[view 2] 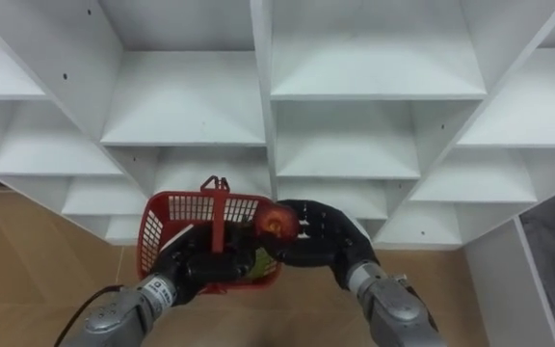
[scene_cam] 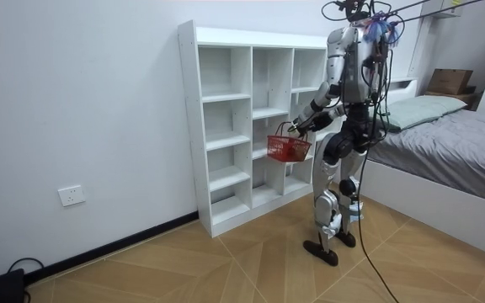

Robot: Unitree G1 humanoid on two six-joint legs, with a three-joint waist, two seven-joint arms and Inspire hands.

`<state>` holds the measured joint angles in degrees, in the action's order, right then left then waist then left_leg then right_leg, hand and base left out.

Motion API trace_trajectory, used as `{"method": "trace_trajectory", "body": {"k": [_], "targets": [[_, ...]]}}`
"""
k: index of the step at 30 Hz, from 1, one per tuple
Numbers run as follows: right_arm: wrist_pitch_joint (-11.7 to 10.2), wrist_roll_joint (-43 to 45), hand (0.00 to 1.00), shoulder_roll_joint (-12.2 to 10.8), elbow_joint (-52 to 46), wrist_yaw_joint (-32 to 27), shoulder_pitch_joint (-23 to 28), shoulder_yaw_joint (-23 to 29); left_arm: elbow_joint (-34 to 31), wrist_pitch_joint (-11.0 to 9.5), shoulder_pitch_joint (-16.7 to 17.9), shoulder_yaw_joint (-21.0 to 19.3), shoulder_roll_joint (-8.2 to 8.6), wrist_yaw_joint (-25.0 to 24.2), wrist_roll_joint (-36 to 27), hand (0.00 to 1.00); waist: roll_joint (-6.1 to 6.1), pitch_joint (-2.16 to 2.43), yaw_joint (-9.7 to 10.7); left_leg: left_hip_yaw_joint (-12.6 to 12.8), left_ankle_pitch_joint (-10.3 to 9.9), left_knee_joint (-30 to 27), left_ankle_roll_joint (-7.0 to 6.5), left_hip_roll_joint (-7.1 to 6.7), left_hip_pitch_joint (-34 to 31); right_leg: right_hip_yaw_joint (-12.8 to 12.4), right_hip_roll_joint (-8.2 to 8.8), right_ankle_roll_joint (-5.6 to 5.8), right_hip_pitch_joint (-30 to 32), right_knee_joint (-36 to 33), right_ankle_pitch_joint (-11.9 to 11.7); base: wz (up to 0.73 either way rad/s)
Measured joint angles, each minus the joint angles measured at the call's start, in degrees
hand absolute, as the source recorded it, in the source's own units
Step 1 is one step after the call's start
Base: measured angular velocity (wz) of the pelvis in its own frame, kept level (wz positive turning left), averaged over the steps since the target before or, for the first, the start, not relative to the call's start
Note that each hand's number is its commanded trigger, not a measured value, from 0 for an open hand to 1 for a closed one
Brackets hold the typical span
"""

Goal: Collect fruits from the closet

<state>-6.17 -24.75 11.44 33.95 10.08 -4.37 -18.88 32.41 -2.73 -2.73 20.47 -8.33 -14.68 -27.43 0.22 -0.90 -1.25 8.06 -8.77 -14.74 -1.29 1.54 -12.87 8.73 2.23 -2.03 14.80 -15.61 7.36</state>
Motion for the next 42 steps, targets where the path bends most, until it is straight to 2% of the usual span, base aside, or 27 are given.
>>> {"method": "trace_trajectory", "body": {"k": [9, 14, 23, 31, 42], "targets": [[0.0, -0.2, 1.0, -0.1, 3.6, 0.0, -0.2, -0.5, -0.4, 0.1, 0.1, 0.1, -0.11, -0.8, 0.0, 1.0, -0.08, -0.01, -0.5, 0.4, 0.0, 0.1, 0.0, 0.01, 0.4, -0.3, -0.02, 0.0, -0.3, -0.1, 0.0, -0.01], [2.6, 0.1, 1.0, -0.1, 6.3, 0.0, -0.3, -3.4, -1.1, 0.1, -0.1, 1.3, 0.07, -0.8, 0.0, 1.0, -0.43, -0.07, -0.6, 0.8, 0.0, 0.2, 0.0, -0.01, 0.9, -0.8, -0.07, 0.01, -0.7, 0.0, 0.0, -0.03], [5.0, 2.4, 1.0, -0.7, 6.5, 0.6, -0.8, -3.8, -1.0, 0.8, 0.0, 2.9, 0.14, -1.0, 0.0, 1.0, -0.9, -0.31, -0.7, 1.2, 0.0, 0.3, 0.0, 0.08, 1.3, -1.2, -0.22, 0.05, -0.7, 0.0, 0.0, -0.01], [5.2, 2.5, 1.0, -1.3, 9.3, 1.3, -1.7, -3.9, -1.0, 1.4, 0.0, 3.1, 0.19, -1.1, 0.0, 1.0, -1.14, -0.46, -0.7, 1.2, 0.0, 0.4, 0.01, 0.11, 1.4, -1.2, -0.25, 0.04, -0.7, 0.0, 0.0, 0.0], [5.2, 5.2, 1.0, -2.0, 12.6, 1.4, -3.9, -4.0, -1.0, 1.5, -0.1, 4.7, -0.19, -1.9, -2.0, 1.0, -0.91, -0.44, -0.7, 1.0, 0.0, 0.4, 0.02, 0.14, 1.6, -1.2, -0.25, -0.05, -0.9, -0.1, -0.1, 0.0]]}}
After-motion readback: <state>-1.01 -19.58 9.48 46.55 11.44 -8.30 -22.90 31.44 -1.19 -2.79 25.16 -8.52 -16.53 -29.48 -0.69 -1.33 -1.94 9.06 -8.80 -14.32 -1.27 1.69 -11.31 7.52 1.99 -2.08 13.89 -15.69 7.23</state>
